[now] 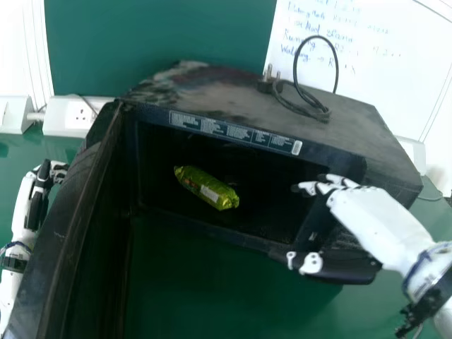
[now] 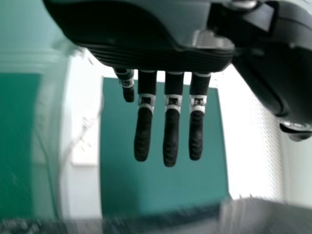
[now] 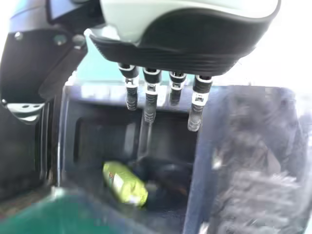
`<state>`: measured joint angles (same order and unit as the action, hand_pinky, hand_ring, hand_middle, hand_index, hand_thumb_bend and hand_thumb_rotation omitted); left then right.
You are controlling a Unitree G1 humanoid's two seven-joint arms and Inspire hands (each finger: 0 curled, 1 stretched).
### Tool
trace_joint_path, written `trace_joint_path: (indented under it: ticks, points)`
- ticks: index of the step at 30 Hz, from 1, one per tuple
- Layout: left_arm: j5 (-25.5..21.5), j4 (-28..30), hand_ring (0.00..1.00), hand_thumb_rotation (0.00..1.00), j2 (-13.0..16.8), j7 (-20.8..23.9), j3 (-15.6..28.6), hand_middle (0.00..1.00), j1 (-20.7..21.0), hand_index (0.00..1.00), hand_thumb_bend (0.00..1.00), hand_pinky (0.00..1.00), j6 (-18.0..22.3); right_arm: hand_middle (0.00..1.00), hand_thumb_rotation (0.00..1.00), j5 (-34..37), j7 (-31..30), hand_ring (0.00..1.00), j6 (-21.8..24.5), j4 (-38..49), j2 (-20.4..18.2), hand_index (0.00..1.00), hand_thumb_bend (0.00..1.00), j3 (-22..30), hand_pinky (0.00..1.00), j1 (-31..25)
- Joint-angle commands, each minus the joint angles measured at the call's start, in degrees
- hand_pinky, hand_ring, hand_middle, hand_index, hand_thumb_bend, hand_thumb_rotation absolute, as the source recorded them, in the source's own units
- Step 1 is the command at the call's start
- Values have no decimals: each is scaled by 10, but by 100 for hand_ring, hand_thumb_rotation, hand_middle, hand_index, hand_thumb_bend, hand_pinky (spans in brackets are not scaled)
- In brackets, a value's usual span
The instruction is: Put biscuit inside oven
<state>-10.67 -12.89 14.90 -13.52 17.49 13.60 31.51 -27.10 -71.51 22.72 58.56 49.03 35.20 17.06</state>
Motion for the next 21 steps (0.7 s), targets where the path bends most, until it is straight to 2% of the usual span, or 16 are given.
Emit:
trace_joint_path:
  ticks: [1,3,6,10,14,18,19,21]
  points:
    - [-17,-9,39,8,7,-27,-6,44,-8,48,52,35,32,87,67,16,7,83,40,6,18,94,86,40,75,-9]
    - [-6,-10,39,8,8,-31,-9,44,-11,49,52,35,51,84,62,10,8,77,74,8,35,95,84,57,66,-17]
    - [32,1,38,8,13,-24,-16,43,-18,48,52,35,82,91,60,-4,13,86,107,7,57,95,83,74,76,-35]
    - [90,33,38,8,18,-9,-29,42,-23,48,52,34,111,93,61,-13,28,85,150,0,75,96,84,88,72,-52]
    - [124,49,36,6,30,-2,-44,40,-22,48,51,31,136,91,64,-17,38,82,162,-18,96,96,83,101,67,-69]
    - [140,62,33,5,37,2,-59,38,-23,48,51,29,145,92,69,-16,52,87,164,-39,107,95,88,117,76,-85]
    - [153,62,32,5,39,8,-60,38,-23,48,51,28,151,92,69,-13,58,86,171,-43,105,95,90,119,75,-85]
    - [179,63,30,5,42,19,-63,36,-23,48,51,27,159,90,67,-15,69,77,181,-47,102,95,92,122,63,-89]
